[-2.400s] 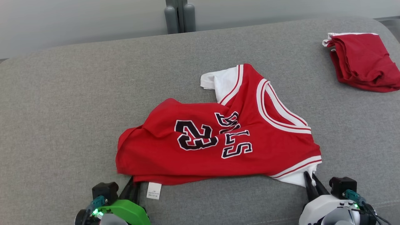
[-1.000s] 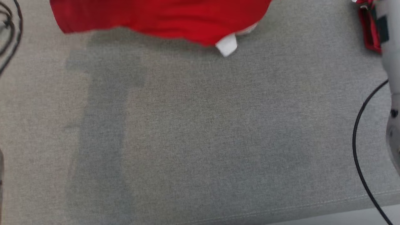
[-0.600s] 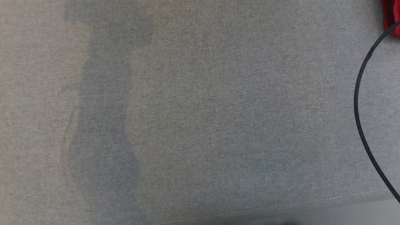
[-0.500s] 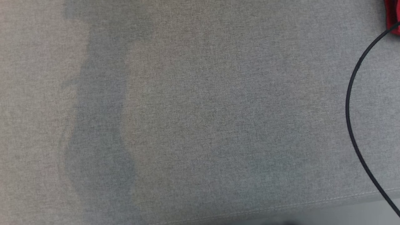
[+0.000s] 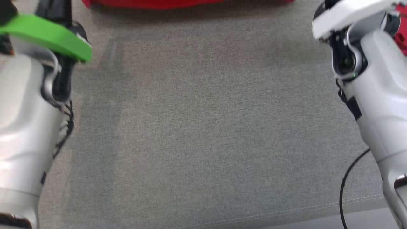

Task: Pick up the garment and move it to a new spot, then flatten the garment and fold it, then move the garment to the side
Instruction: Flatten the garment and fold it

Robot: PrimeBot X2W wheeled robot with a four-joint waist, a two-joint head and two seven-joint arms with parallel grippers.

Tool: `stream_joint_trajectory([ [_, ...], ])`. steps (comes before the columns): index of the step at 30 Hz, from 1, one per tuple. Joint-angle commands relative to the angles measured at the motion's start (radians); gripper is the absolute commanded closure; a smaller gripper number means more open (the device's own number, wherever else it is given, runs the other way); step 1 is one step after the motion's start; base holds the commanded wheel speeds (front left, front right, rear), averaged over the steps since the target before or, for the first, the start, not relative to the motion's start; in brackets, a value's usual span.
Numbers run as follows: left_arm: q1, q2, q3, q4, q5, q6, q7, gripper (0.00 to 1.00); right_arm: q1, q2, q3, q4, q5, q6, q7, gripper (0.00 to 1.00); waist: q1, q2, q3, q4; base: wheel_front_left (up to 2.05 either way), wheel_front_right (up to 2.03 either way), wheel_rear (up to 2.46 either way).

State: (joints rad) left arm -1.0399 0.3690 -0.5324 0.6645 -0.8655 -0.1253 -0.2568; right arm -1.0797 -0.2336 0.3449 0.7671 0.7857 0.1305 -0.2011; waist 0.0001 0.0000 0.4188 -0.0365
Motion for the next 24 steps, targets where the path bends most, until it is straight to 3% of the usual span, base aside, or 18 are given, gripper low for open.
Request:
stream_joint_trajectory([
  [1, 0.083, -0.006, 0.013, -0.036, -0.005, 0.015, -0.006, 1.00, 0.076, -0.022, 0.006, -0.039, 0.025, 0.000, -0.002, 1.00, -0.0001, 0.0000, -0.051, 0.000, 0.00, 0.00, 0.00],
  [8, 0.450, -0.028, 0.097, -0.257, 0.040, 0.092, -0.009, 1.00, 0.405, -0.095, -0.032, -0.213, 0.098, 0.000, 0.004, 1.00, -0.0001, 0.0000, -0.111, 0.007, 0.00, 0.00, 0.00],
  [12, 0.642, -0.047, 0.121, -0.352, 0.062, 0.120, -0.009, 1.00, 0.587, -0.098, -0.084, -0.301, 0.113, 0.000, 0.018, 1.00, -0.0001, 0.0000, -0.149, 0.008, 0.00, 0.00, 0.00],
  [19, 0.876, -0.071, 0.115, -0.418, 0.079, 0.140, -0.009, 1.00, 0.900, -0.055, -0.221, -0.466, 0.081, 0.000, 0.080, 1.00, -0.0001, 0.0000, -0.211, 0.023, 0.00, 0.00, 0.00],
  [24, 0.972, -0.088, 0.114, -0.439, 0.081, 0.151, -0.009, 1.00, 1.076, 0.020, -0.333, -0.611, 0.018, 0.000, 0.172, 1.00, -0.0001, 0.0000, -0.231, 0.026, 0.00, 0.00, 0.00],
])
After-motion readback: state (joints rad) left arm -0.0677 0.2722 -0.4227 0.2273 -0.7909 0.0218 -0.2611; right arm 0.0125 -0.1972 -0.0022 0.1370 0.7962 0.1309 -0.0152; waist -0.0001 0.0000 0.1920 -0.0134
